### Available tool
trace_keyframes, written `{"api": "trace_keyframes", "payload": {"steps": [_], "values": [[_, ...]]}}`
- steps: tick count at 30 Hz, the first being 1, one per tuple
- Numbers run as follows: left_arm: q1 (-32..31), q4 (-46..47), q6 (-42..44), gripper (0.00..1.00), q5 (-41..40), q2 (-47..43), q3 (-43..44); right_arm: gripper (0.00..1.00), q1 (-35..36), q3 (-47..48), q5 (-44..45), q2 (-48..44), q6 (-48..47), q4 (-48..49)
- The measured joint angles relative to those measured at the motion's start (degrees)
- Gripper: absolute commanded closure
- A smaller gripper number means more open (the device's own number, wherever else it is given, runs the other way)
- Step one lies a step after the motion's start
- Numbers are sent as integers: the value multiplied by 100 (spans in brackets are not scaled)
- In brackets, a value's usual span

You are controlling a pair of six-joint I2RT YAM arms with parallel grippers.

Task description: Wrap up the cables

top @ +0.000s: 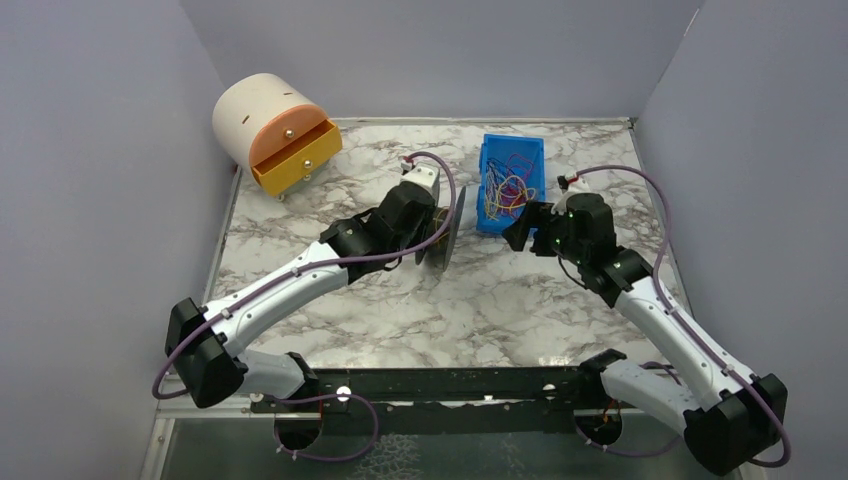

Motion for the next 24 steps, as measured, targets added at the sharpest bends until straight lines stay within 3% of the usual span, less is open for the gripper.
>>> {"api": "trace_keyframes", "payload": {"steps": [5, 14, 20, 24], "values": [[0, 13, 118, 58, 26, -227, -35, 24, 2, 168, 149, 378, -42, 98], [0, 330, 352, 35, 52, -503, -278, 27, 2, 671, 752, 1187, -160, 380], [92, 713, 608, 34, 216, 61, -107, 27, 2, 767, 940, 1335, -210, 575], [407, 925, 761, 44, 531, 595, 153, 27, 2, 767, 946, 1338, -210, 671]]}}
